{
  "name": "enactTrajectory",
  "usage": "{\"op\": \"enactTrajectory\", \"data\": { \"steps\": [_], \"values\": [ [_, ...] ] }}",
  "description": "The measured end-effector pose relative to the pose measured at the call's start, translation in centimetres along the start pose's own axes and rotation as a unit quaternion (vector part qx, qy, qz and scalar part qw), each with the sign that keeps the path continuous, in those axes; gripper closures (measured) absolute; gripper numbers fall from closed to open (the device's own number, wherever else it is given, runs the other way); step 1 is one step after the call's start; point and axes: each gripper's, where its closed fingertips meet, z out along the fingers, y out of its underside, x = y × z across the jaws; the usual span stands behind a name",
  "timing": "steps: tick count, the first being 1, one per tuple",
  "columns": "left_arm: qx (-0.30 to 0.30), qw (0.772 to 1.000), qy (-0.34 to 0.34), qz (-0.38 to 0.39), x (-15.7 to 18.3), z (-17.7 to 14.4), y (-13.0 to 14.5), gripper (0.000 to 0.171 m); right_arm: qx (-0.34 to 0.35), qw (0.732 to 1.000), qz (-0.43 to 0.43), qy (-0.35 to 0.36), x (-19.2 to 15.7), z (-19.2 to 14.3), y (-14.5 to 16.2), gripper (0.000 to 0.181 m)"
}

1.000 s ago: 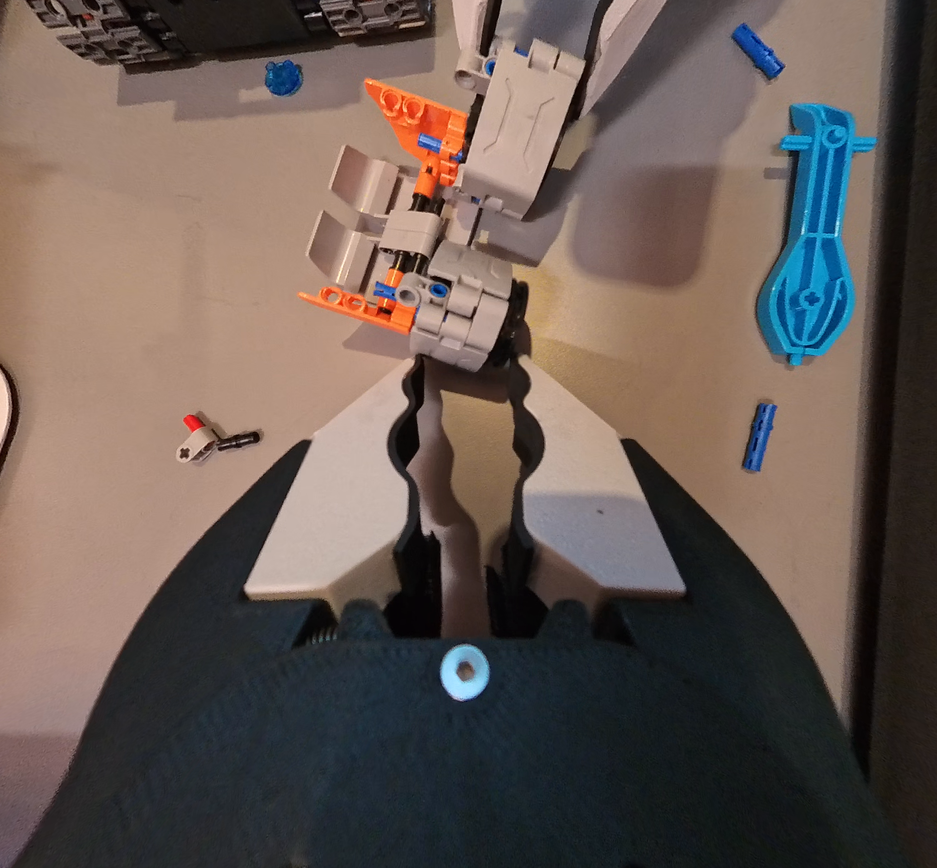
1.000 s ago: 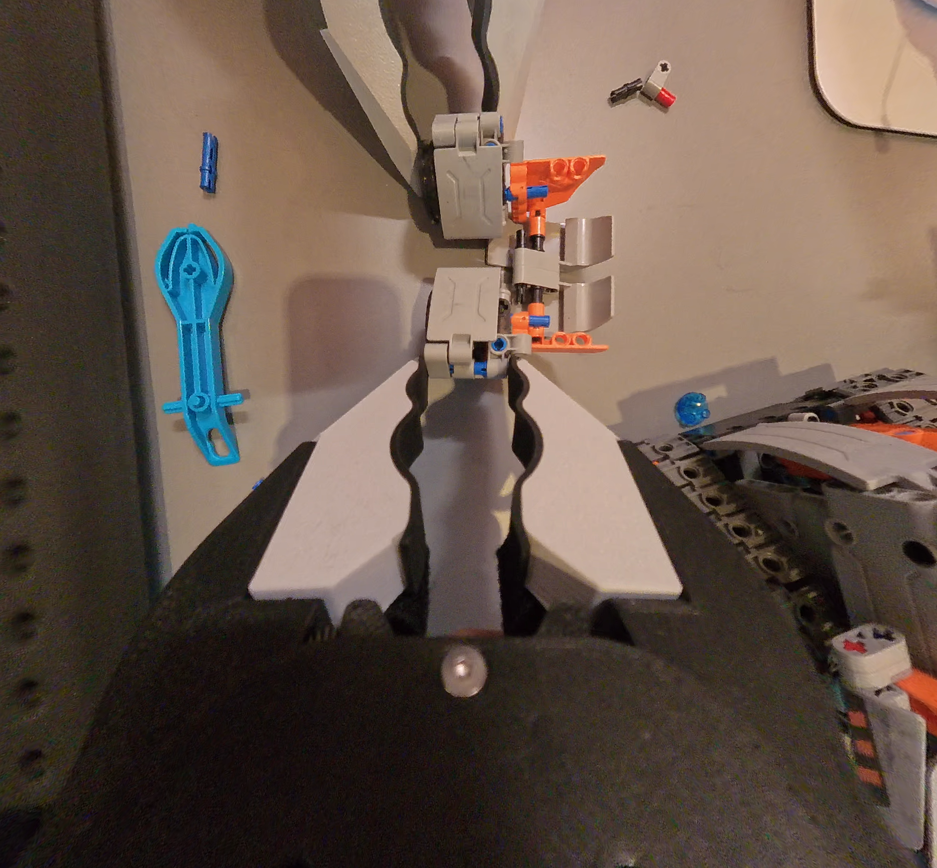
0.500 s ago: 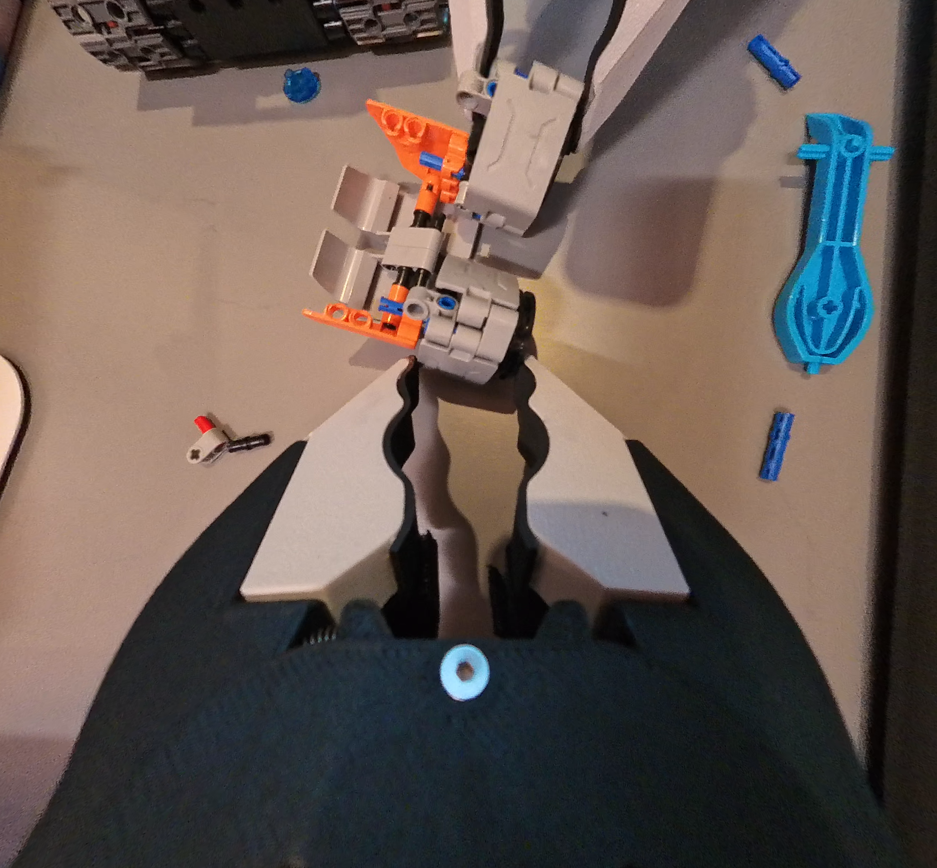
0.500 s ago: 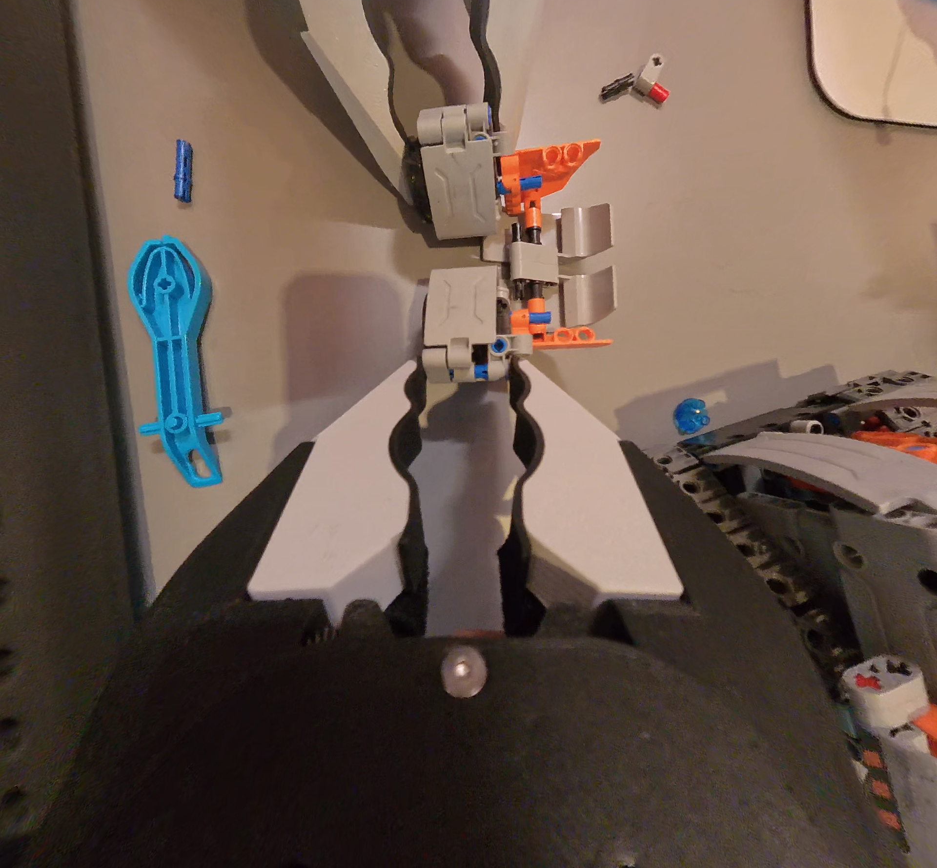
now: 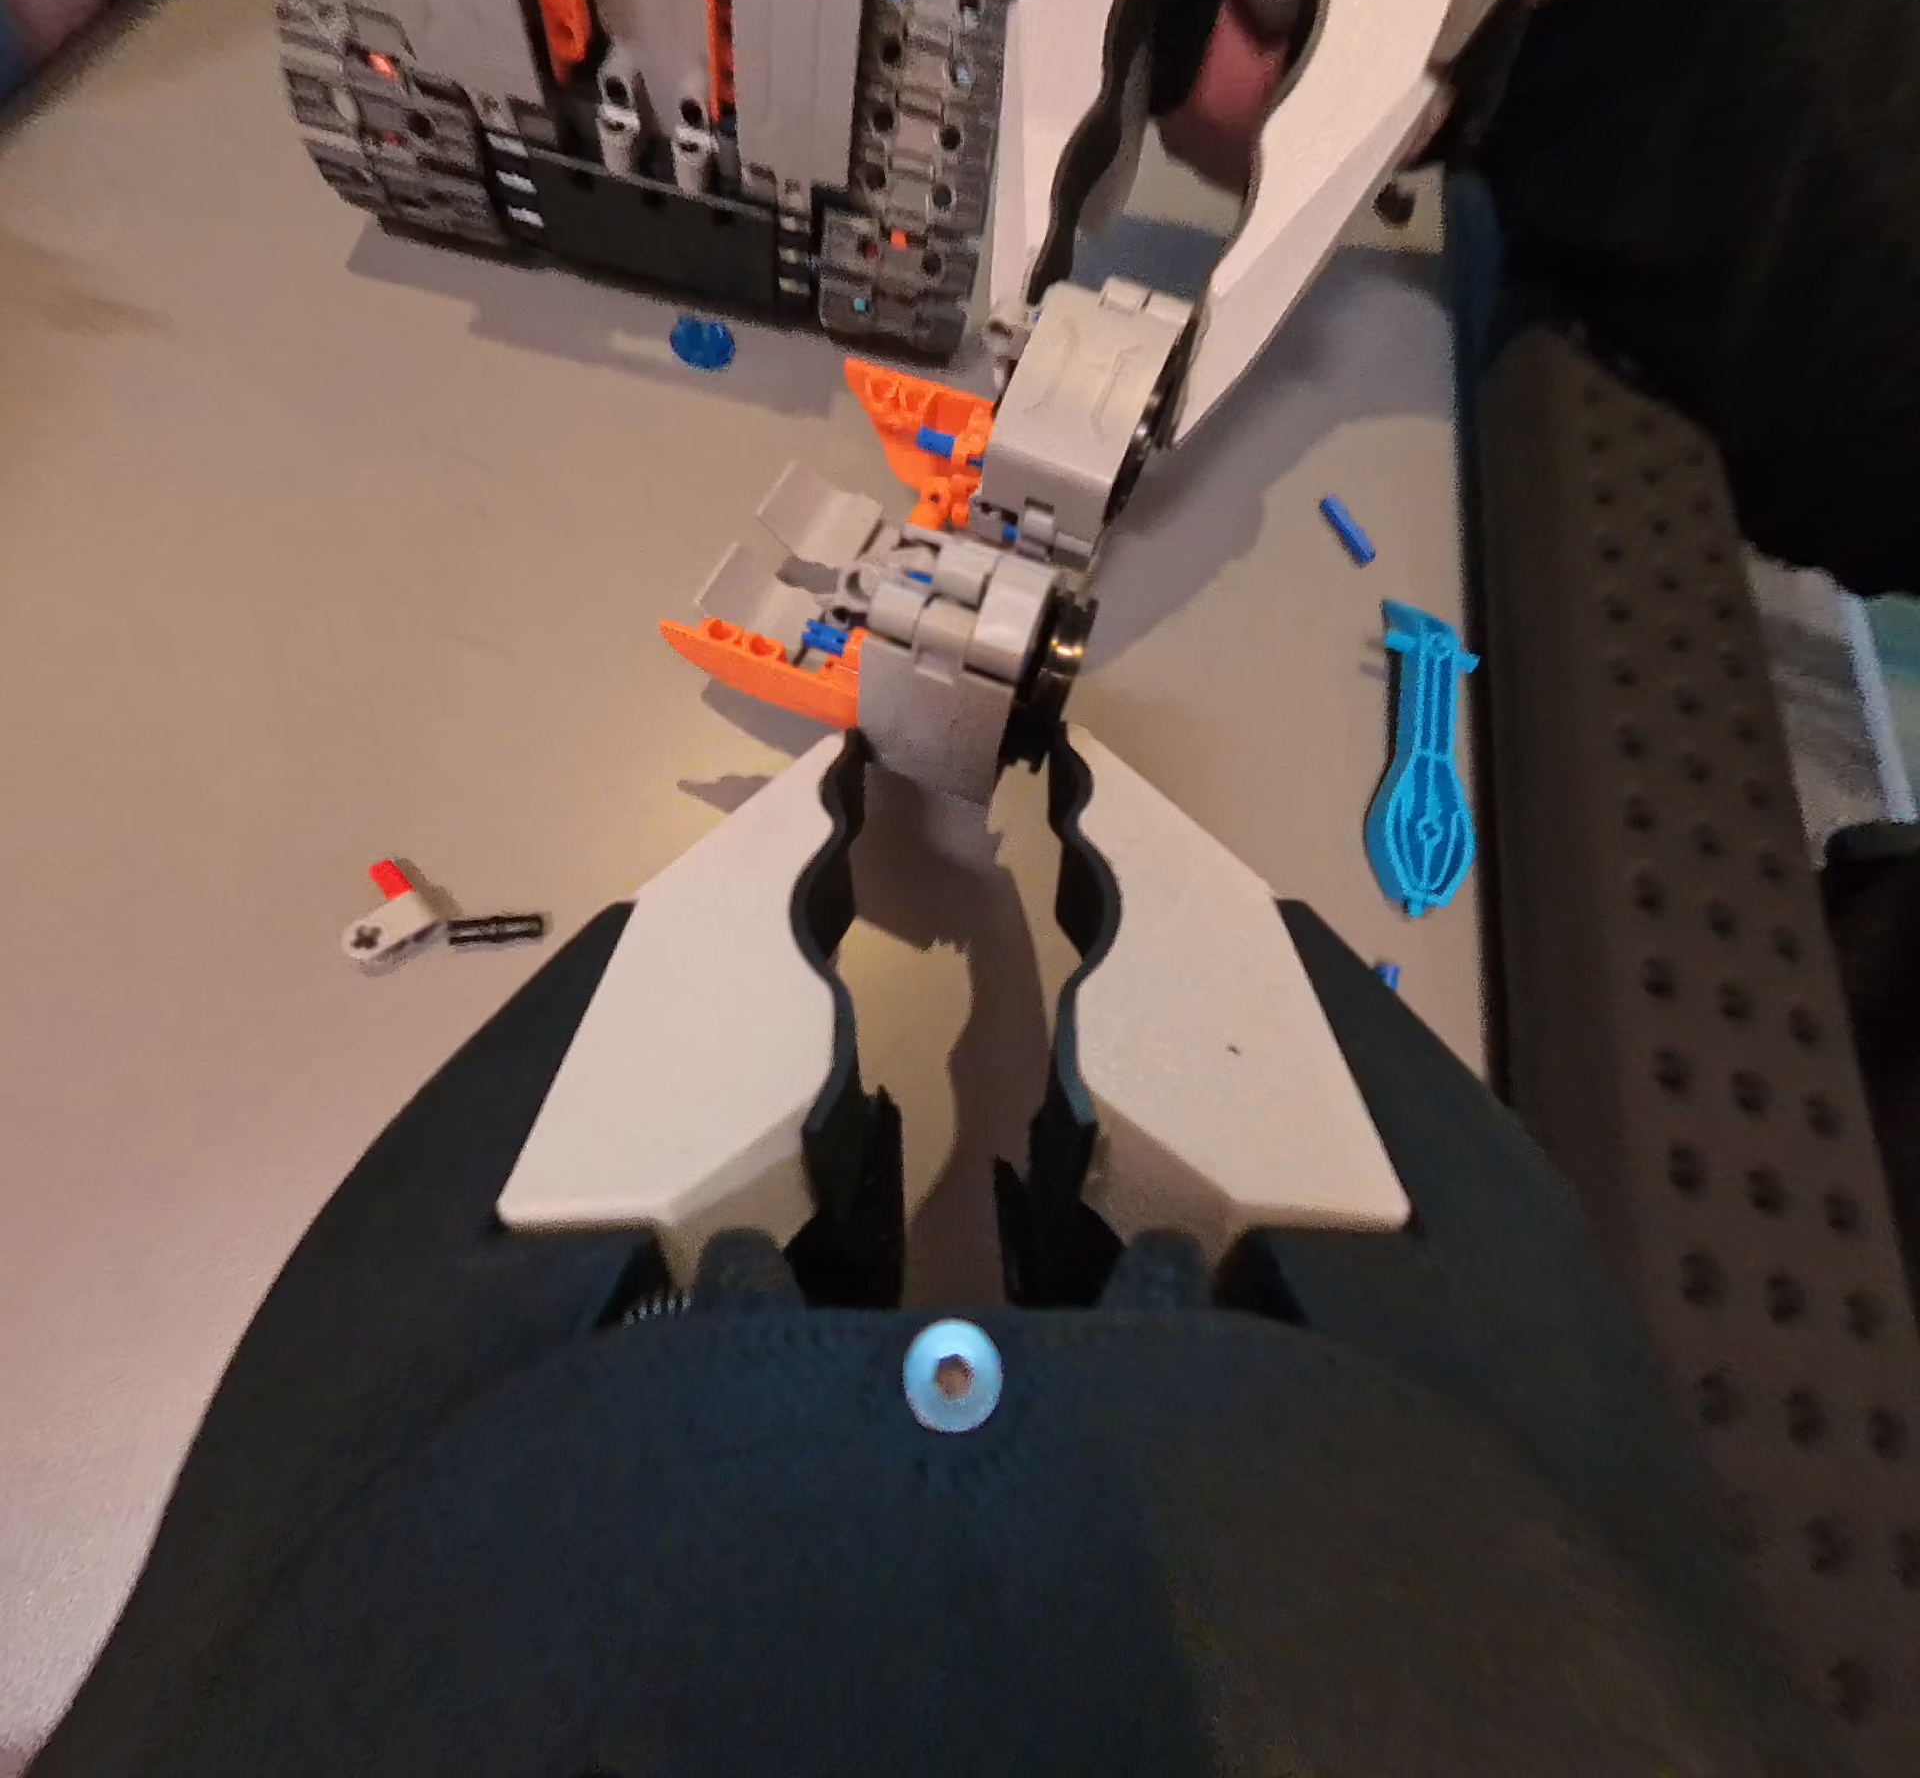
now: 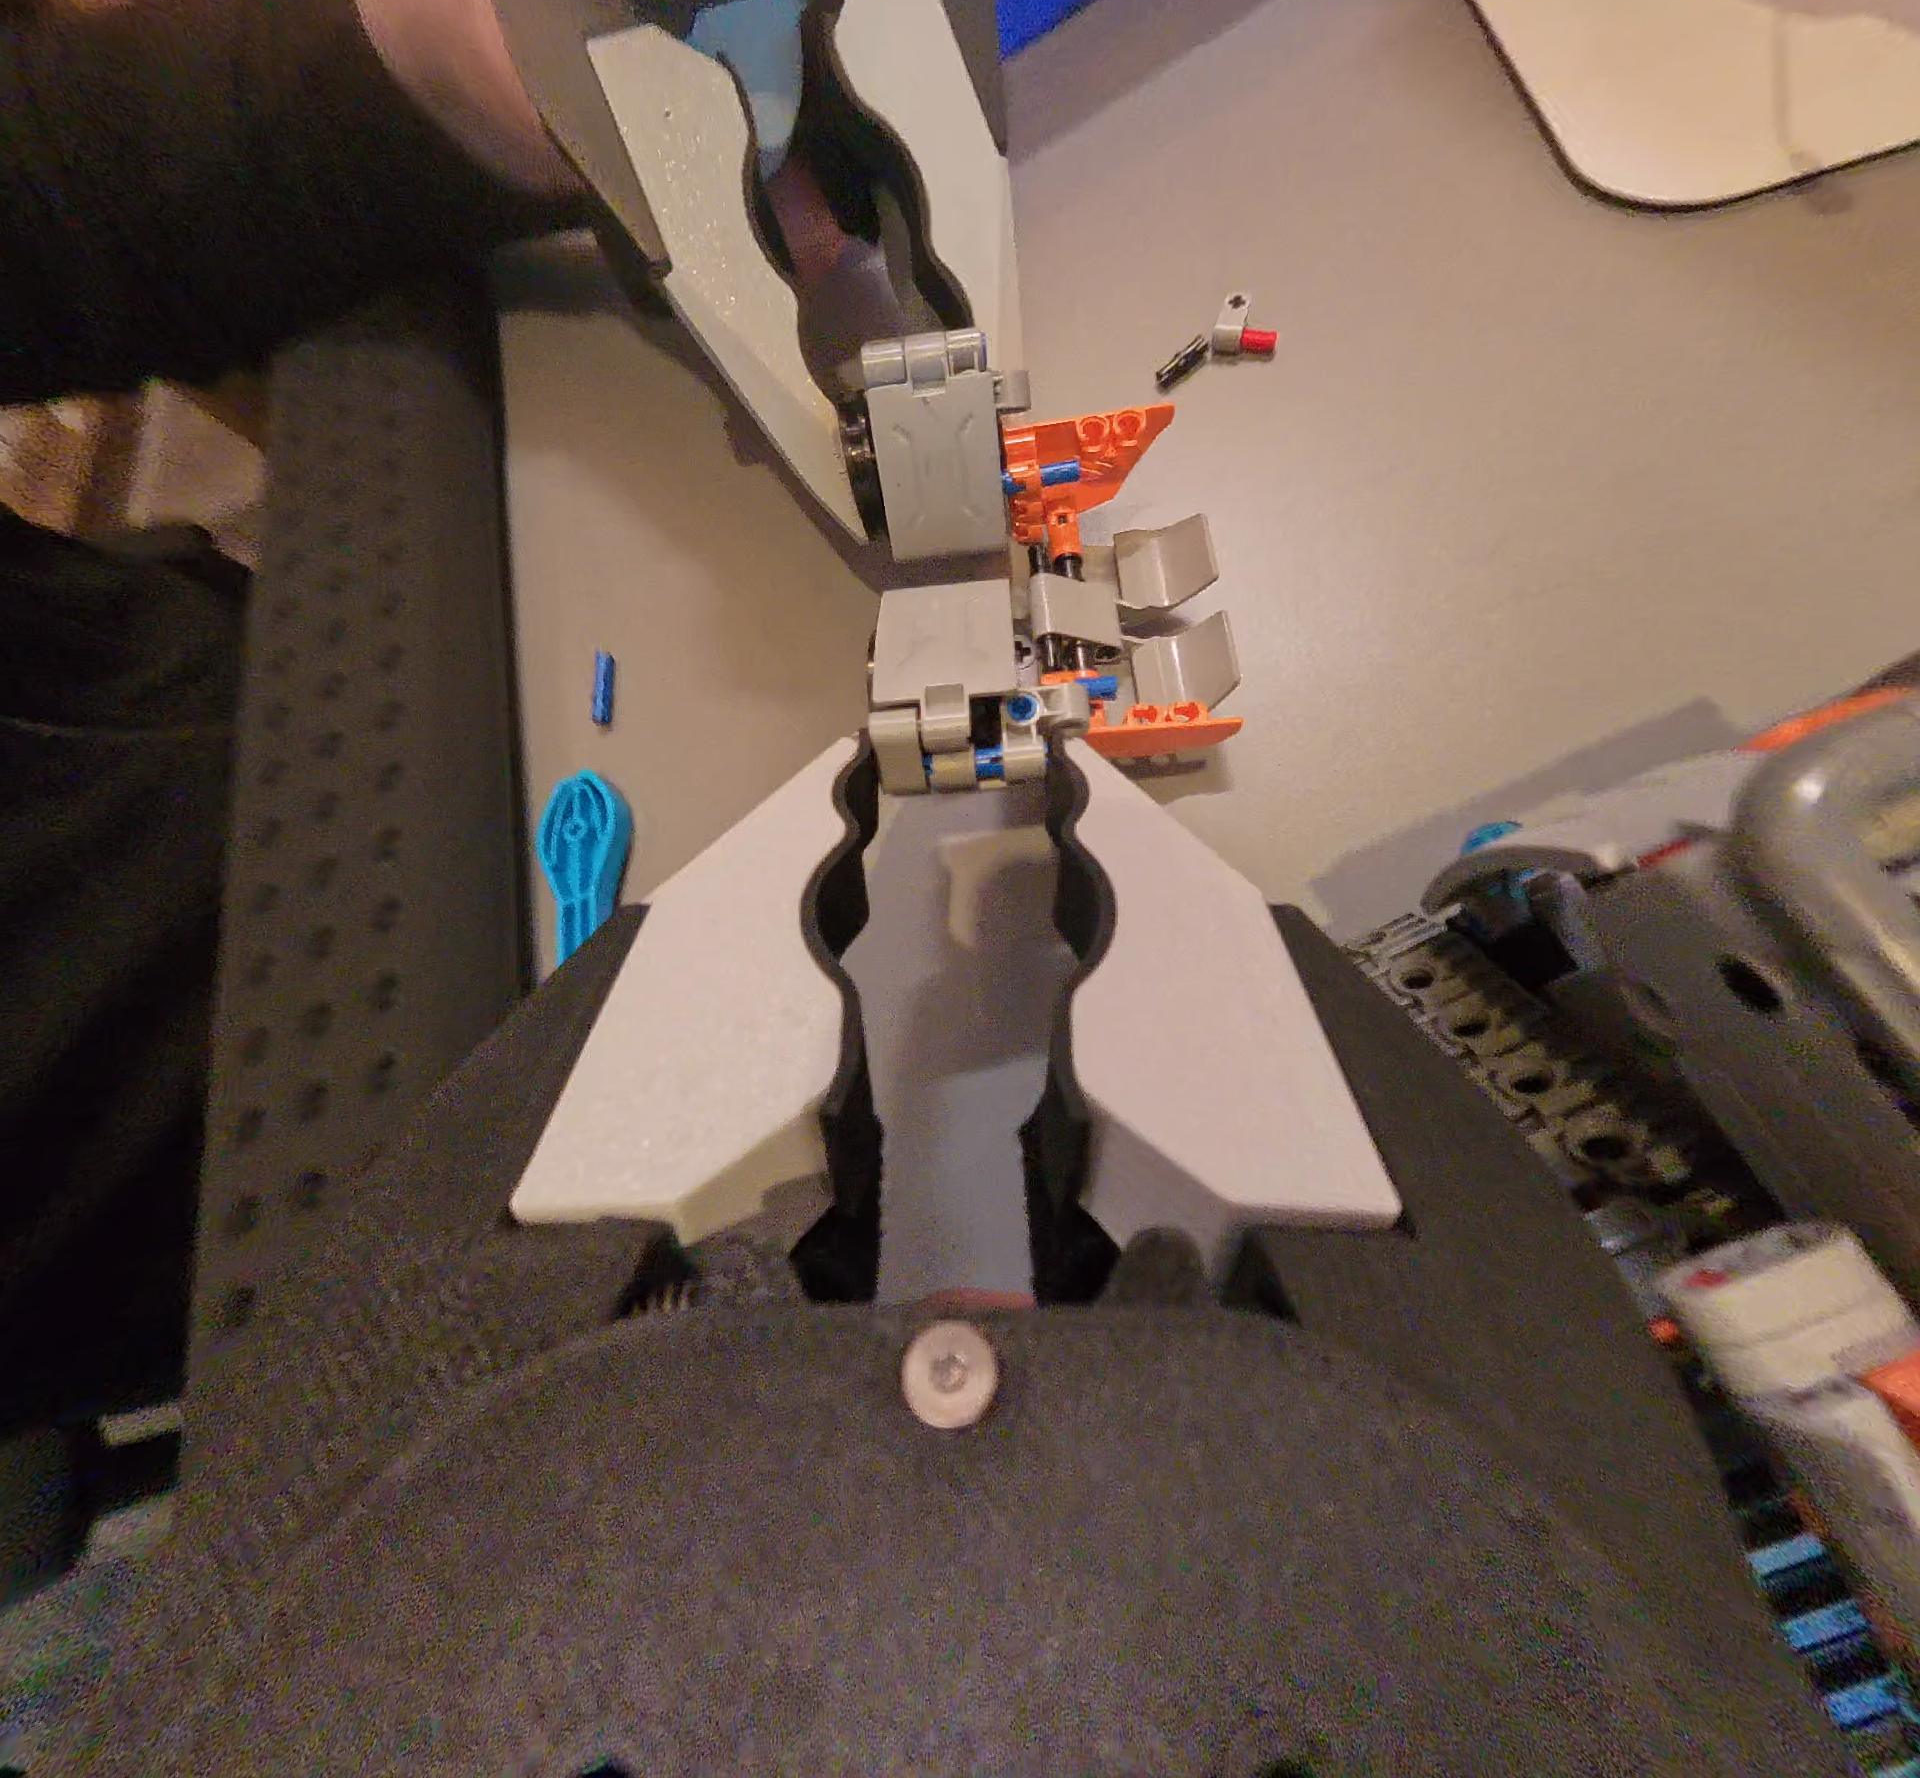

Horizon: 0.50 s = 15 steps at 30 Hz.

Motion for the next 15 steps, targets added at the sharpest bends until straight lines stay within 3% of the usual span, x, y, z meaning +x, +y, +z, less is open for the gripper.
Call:
{"op": "enactTrajectory", "data": {
  "steps": [5, 8, 15],
  "values": [
    [0.060, 0.998, -0.009, 0.027, 0.3, -1.2, -2.2, 0.124, 0.070, 0.995, 0.057, -0.037, 0.3, -1.4, -1.5, 0.151],
    [0.076, 0.990, -0.078, 0.085, -0.7, -1.8, -3.0, 0.112, 0.111, 0.989, 0.083, -0.058, 0.5, -2.4, -2.4, 0.152],
    [0.095, 0.936, -0.215, 0.261, -0.7, -2.9, -5.1, 0.105, 0.142, 0.981, 0.100, -0.092, -0.1, -3.2, -3.3, 0.152]
  ]
}}
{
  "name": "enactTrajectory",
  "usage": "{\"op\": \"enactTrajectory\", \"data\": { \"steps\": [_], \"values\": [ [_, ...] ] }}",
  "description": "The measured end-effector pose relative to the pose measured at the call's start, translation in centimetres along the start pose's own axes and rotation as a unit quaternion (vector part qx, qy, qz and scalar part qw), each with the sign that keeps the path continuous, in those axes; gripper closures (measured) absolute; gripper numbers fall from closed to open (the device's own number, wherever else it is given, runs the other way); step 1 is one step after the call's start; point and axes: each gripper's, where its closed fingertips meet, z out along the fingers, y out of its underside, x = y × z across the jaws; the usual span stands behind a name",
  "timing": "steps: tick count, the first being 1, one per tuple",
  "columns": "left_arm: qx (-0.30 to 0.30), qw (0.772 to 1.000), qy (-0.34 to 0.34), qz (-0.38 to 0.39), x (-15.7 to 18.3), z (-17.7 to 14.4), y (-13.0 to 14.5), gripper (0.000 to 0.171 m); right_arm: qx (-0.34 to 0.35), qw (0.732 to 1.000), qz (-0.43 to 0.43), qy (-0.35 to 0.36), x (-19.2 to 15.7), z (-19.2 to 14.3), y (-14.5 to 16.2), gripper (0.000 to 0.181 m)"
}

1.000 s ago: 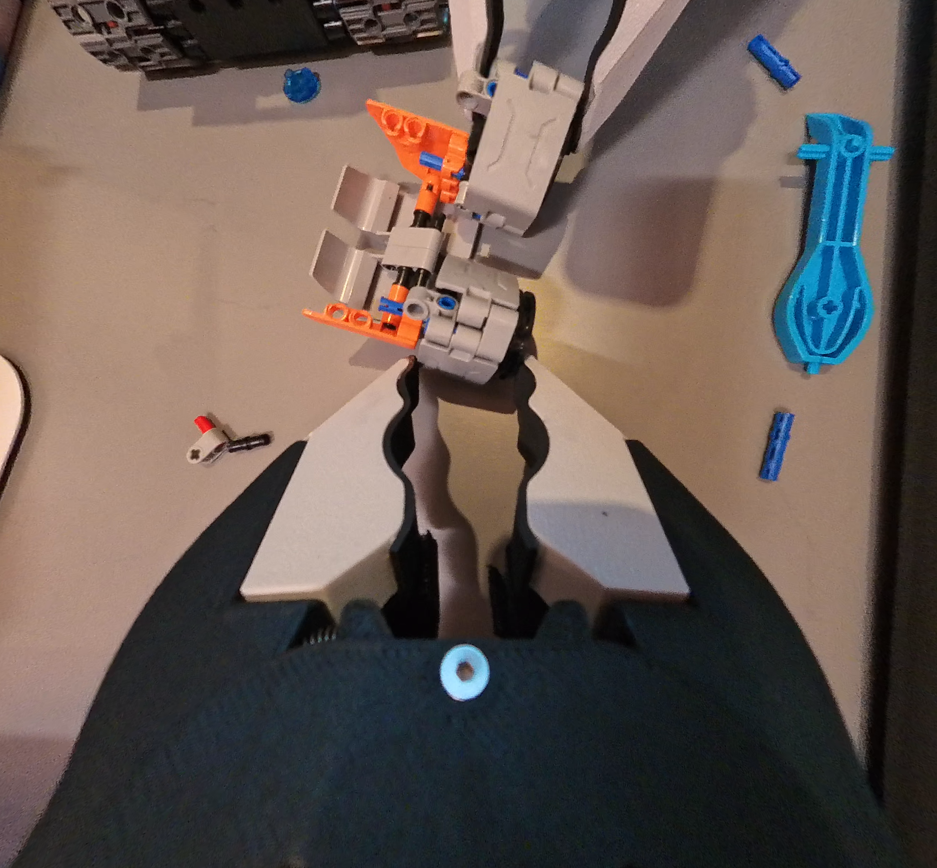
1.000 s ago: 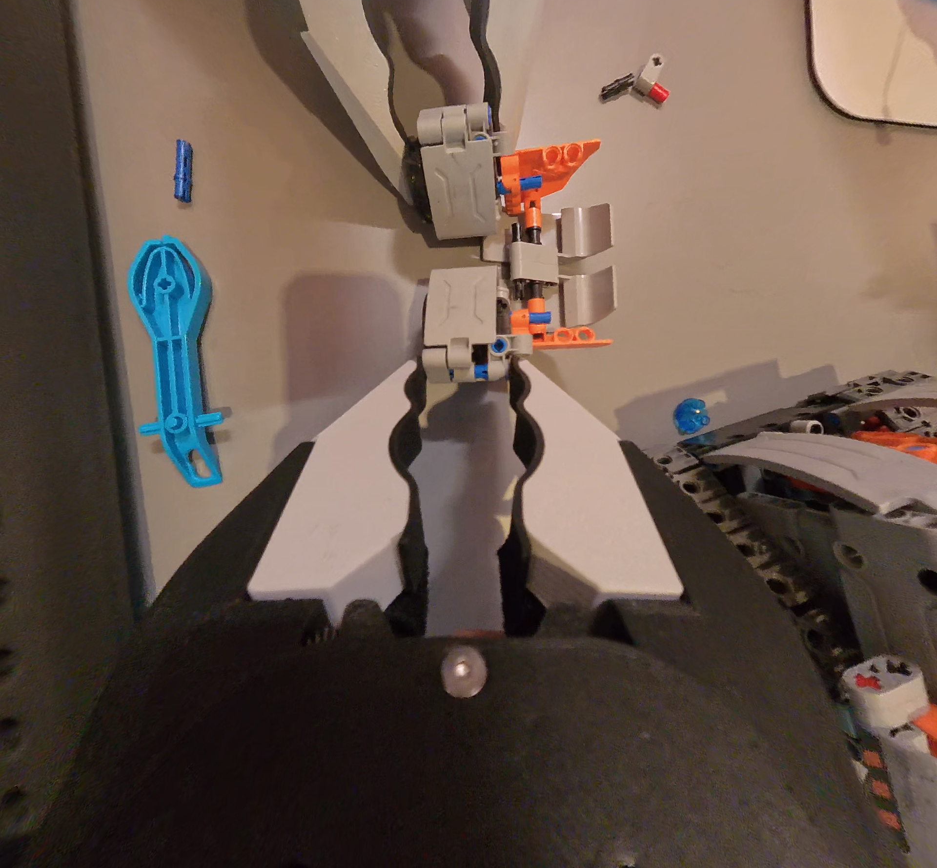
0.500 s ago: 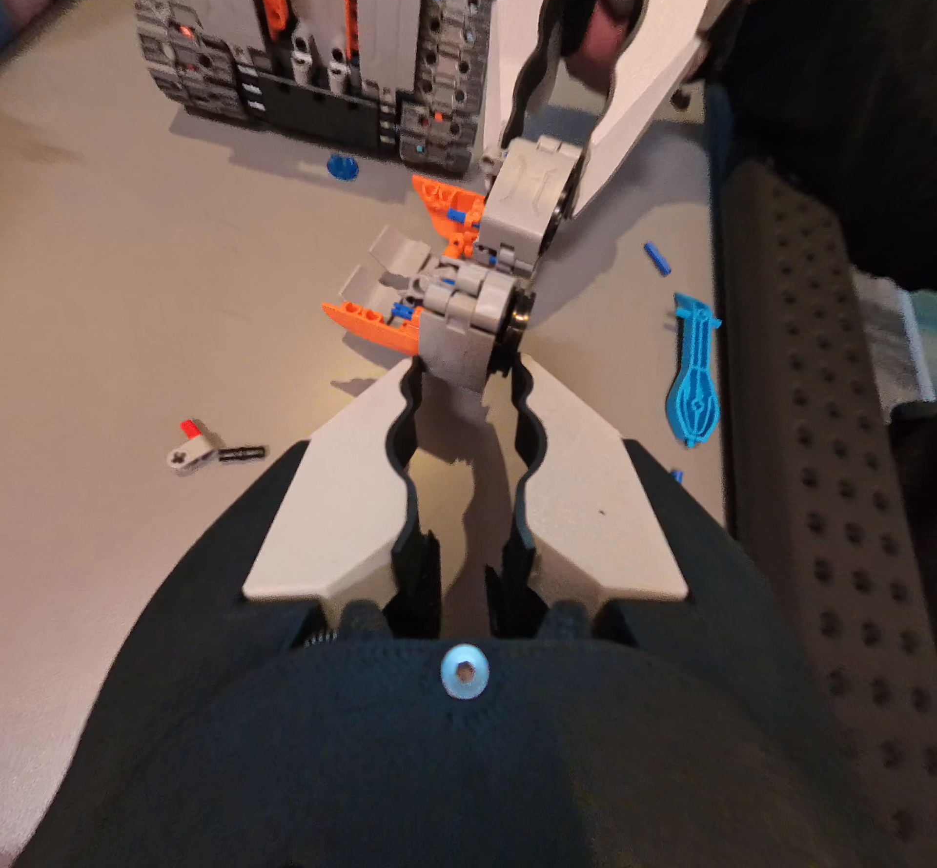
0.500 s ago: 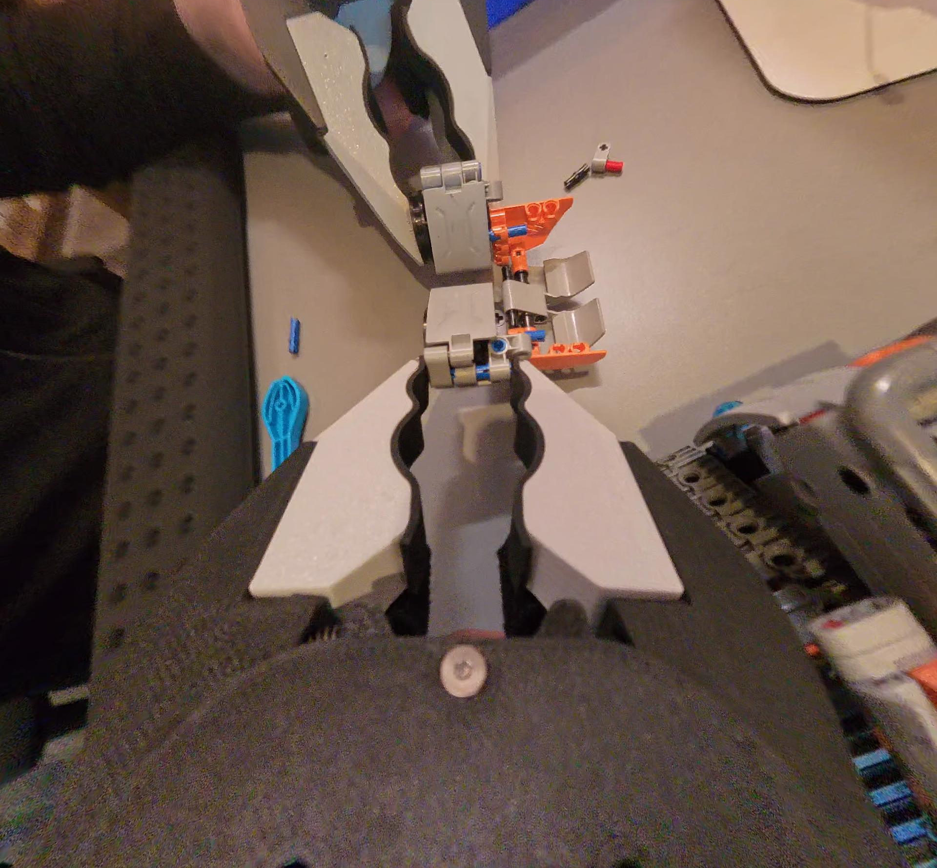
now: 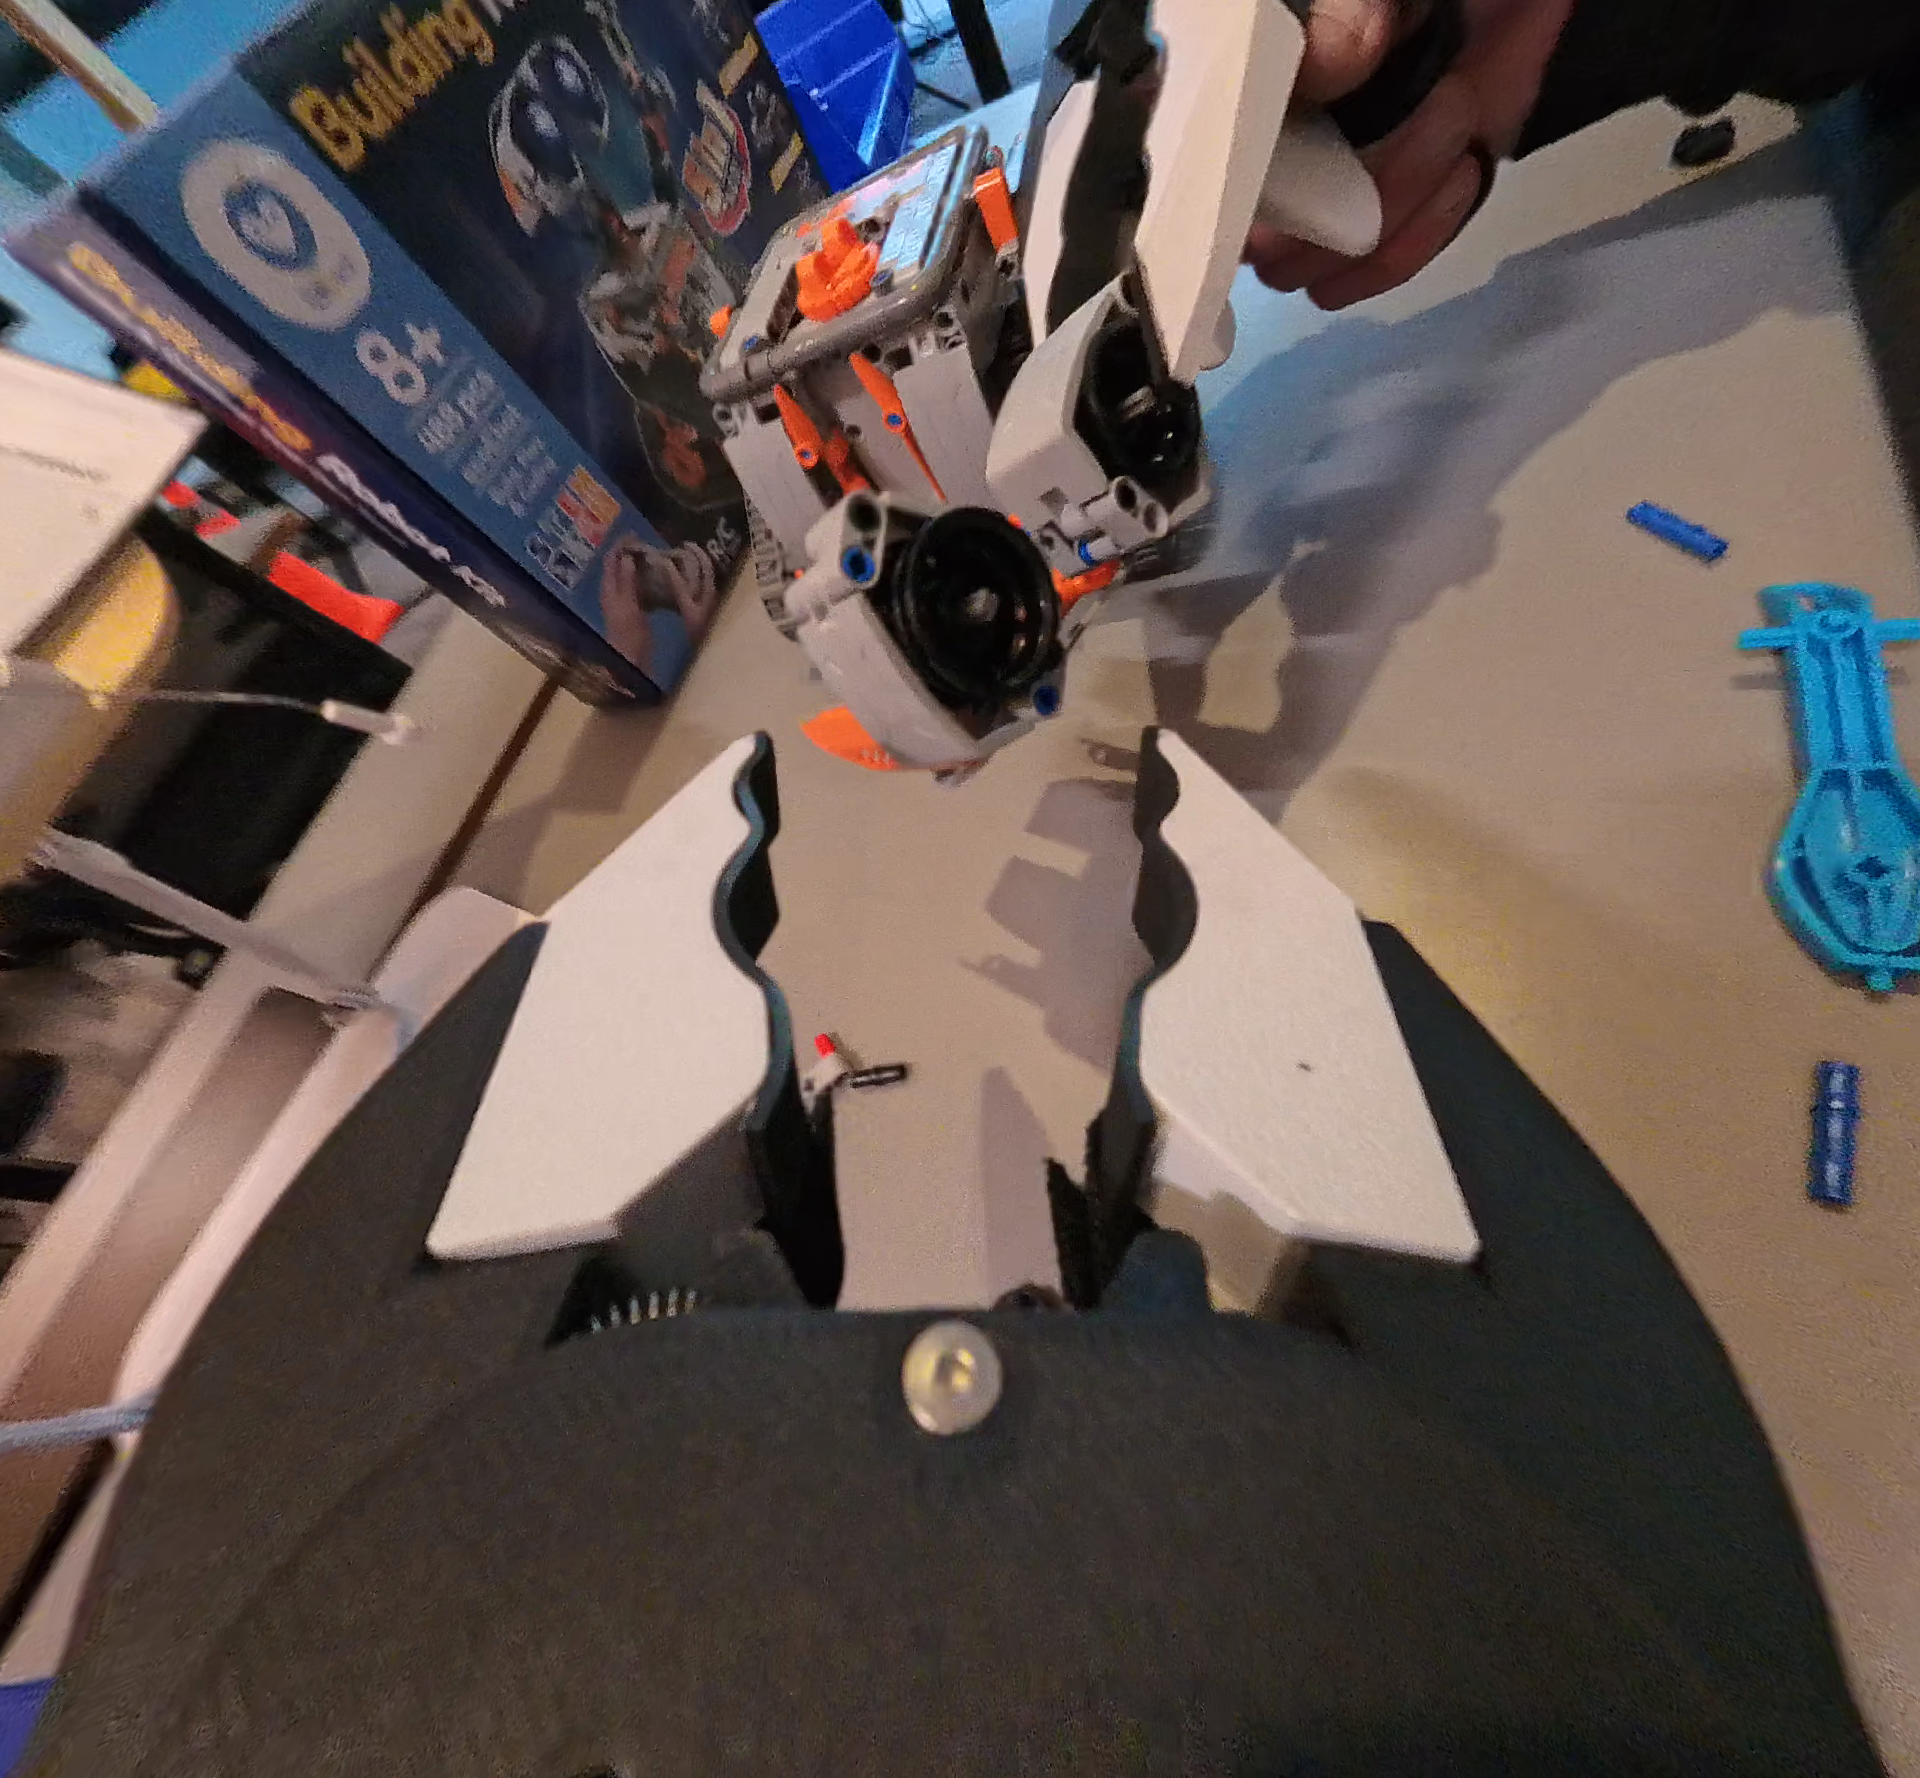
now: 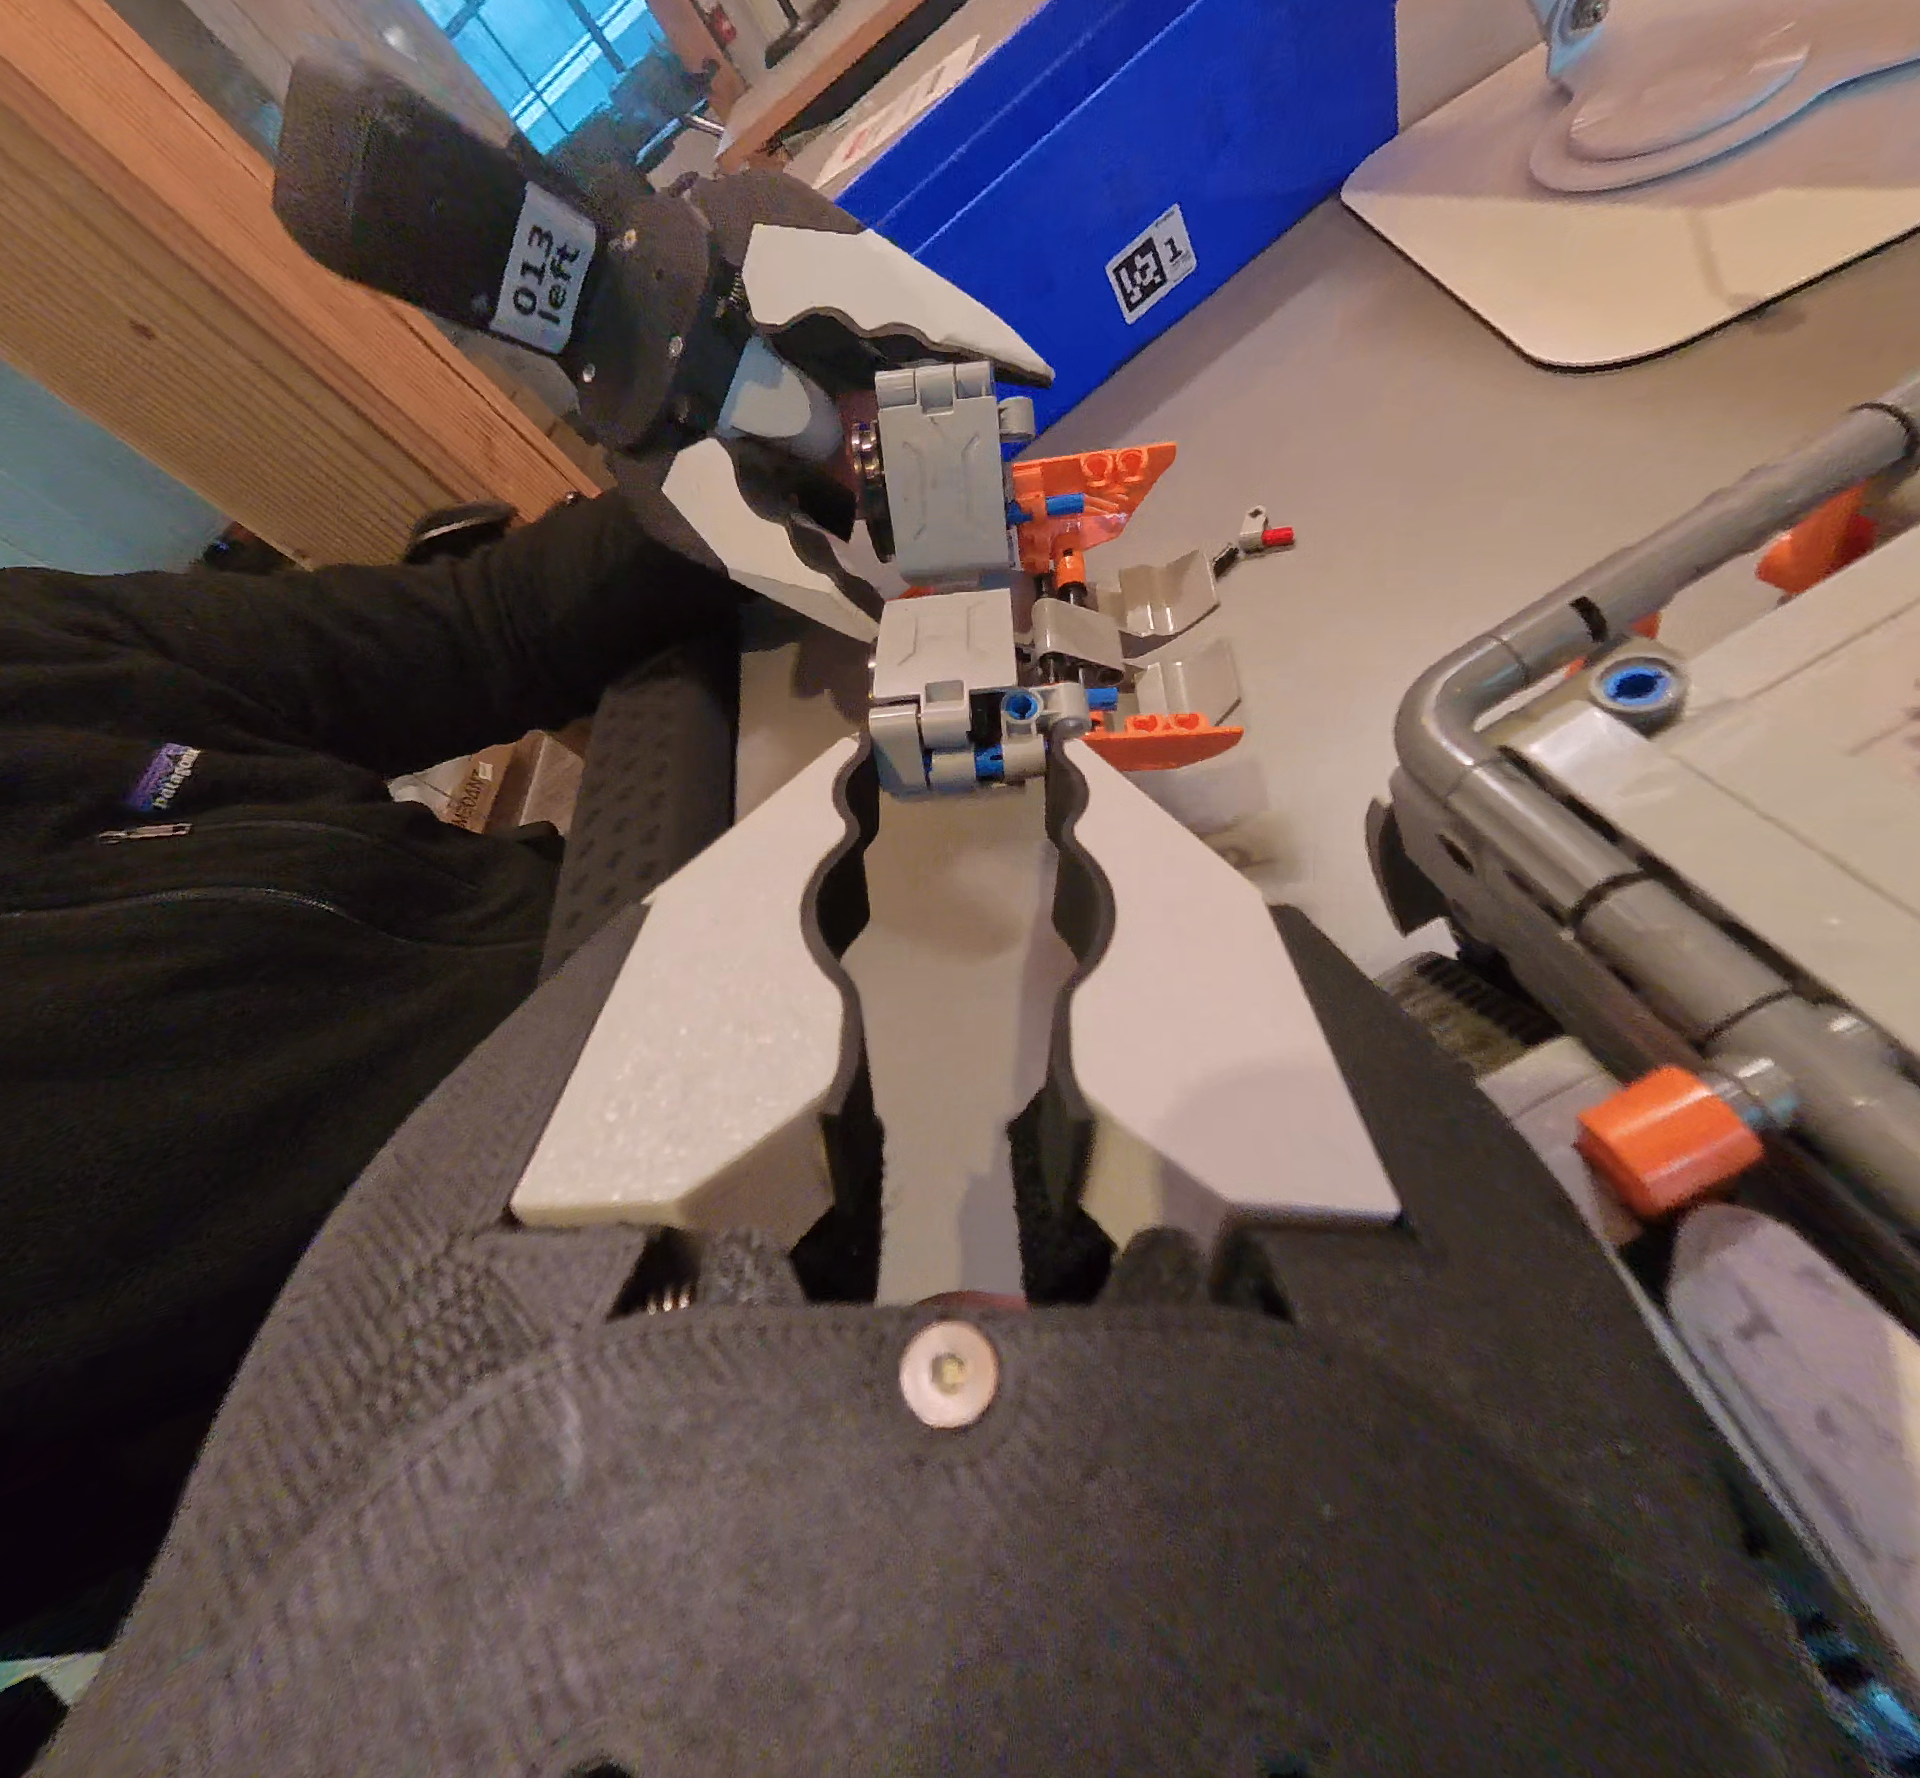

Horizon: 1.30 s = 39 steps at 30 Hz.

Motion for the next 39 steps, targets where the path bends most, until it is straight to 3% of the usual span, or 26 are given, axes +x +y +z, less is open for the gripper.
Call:
{"op": "enactTrajectory", "data": {
  "steps": [4, 6, 21, 27, 32, 39],
  "values": [
    [-0.002, 0.997, -0.035, 0.073, 0.1, 0.1, -0.4, 0.103, -0.011, 1.000, -0.002, -0.011, -0.6, 0.5, 0.2, 0.152],
    [0.005, 0.996, -0.033, 0.087, 0.4, 0.0, -0.8, 0.114, -0.015, 1.000, -0.003, -0.018, -1.0, 0.8, 0.3, 0.152],
    [0.062, 0.997, 0.015, -0.043, -0.4, -1.0, -1.9, 0.119, 0.027, 0.999, -0.002, -0.023, -1.8, 1.1, -1.5, 0.150],
    [0.087, 0.991, 0.021, -0.095, -1.3, -1.8, -2.6, 0.119, 0.032, 0.996, -0.079, 0.035, -2.2, 1.1, -2.5, 0.121],
    [0.103, 0.984, 0.030, -0.140, -2.1, -2.4, -2.7, 0.120, 0.055, 0.990, -0.111, 0.065, -2.3, 0.3, -3.6, 0.120],
    [0.101, 0.981, 0.040, -0.161, -2.2, -2.4, -2.6, 0.120, 0.017, 0.987, -0.124, 0.099, -1.2, 1.0, -2.4, 0.119]
  ]
}}
